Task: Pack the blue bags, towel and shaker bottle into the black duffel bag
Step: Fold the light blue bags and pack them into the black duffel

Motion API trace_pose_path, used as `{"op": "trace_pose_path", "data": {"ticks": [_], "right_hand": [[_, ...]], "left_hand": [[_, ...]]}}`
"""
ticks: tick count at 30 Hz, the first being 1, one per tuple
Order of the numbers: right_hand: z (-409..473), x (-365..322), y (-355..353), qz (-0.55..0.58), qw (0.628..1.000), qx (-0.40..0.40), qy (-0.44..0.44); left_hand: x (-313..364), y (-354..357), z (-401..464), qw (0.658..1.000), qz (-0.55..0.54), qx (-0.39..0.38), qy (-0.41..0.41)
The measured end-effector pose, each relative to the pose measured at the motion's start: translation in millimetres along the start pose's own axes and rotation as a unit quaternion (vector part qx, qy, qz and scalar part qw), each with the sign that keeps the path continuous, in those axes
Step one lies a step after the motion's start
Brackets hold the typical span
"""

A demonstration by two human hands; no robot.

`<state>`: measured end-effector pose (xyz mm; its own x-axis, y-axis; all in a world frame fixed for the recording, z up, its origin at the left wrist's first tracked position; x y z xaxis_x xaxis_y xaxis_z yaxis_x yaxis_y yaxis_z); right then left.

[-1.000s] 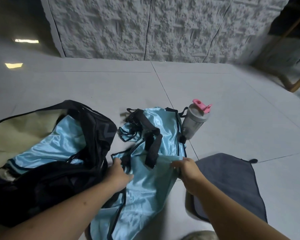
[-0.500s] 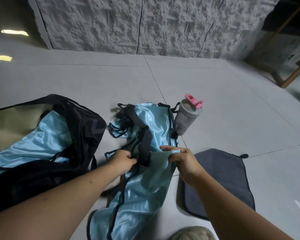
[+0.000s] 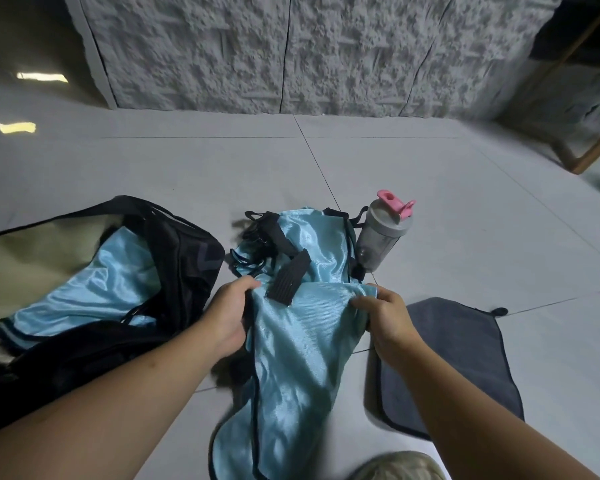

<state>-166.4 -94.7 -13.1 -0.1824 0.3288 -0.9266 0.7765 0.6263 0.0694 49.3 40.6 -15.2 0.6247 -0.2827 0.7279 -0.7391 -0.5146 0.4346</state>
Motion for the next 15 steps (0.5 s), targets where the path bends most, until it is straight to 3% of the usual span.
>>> {"op": "trace_pose_path", "data": {"ticks": [3,7,11,15], "right_hand": [[-2.8,-8.9,5.0,-0.001,1.0,-0.009,-0.014],[-3.8,-21.5,10.5,-0.03,0.999,-0.023,-0.039],[-10.9,-38.3,17.8,-0.054,0.995,-0.032,-0.074],[-19.2,-50.3,23.4,-0.073,0.992,-0.058,-0.079]], "left_hand": [[7.5,3.4,-9.8,0.997,0.049,-0.054,0.026],[19.1,2.2,-20.8,0.977,0.185,-0.11,-0.012],[41.4,7.2,-35.4,0.938,0.326,-0.107,-0.052],[59.8,11.5,-44.9,0.861,0.508,-0.025,-0.03]]}}
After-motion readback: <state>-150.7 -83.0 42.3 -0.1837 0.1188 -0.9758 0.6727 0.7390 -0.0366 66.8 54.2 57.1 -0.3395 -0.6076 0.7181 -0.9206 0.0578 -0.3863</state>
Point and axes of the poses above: each hand's wrist, its own z-axis towards the middle knuckle, its own y-axis out of the palm, x = y × z, the point moved 1 cm from there along z, towards the middle knuckle, and after that the axes turned 15 degrees about -x, right-handed, at the moved point
